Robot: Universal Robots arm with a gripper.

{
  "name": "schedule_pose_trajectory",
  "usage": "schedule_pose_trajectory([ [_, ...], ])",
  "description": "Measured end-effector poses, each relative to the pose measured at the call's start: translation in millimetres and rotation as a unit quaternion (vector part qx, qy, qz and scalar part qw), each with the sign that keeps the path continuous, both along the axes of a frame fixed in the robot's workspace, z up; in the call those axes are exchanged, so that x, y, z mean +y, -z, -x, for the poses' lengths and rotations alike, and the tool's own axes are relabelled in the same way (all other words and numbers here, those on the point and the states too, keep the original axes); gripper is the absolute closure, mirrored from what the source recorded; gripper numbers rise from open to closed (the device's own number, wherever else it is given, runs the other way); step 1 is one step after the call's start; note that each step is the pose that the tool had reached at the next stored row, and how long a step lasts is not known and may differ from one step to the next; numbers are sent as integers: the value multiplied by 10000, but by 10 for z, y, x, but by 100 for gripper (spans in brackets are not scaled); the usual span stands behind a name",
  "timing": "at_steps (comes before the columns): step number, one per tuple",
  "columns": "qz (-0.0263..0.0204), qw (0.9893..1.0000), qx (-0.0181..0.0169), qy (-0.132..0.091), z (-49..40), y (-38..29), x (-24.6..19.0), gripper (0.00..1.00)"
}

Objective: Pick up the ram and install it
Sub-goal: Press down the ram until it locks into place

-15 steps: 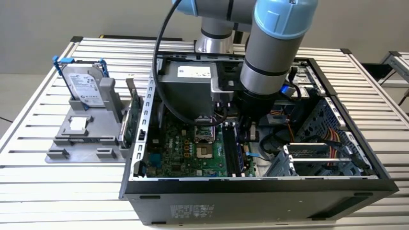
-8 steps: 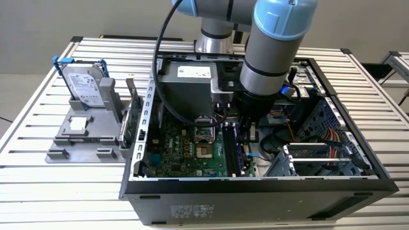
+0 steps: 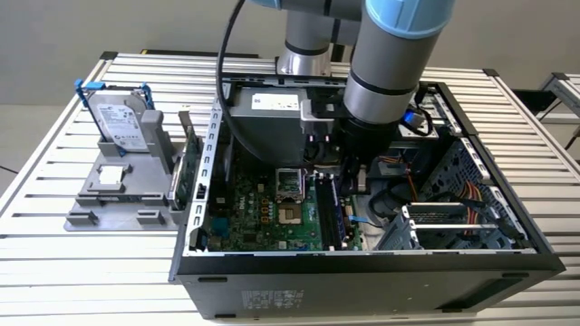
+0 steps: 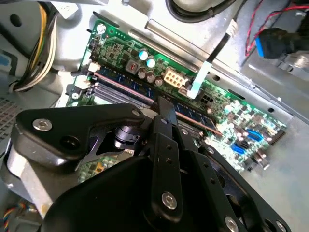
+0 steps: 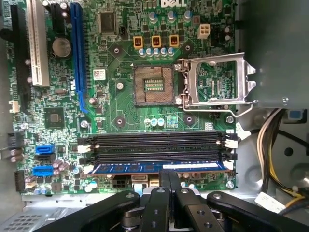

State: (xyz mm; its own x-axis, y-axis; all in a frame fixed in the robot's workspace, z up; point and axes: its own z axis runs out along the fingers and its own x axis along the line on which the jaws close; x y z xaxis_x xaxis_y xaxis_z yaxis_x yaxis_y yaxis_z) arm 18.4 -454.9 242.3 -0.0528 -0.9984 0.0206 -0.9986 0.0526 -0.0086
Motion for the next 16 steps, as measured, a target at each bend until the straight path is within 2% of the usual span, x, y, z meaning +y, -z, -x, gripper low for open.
schedule_pose_trajectory([
  [16,0,10000,0,0,0,-224,0,100],
])
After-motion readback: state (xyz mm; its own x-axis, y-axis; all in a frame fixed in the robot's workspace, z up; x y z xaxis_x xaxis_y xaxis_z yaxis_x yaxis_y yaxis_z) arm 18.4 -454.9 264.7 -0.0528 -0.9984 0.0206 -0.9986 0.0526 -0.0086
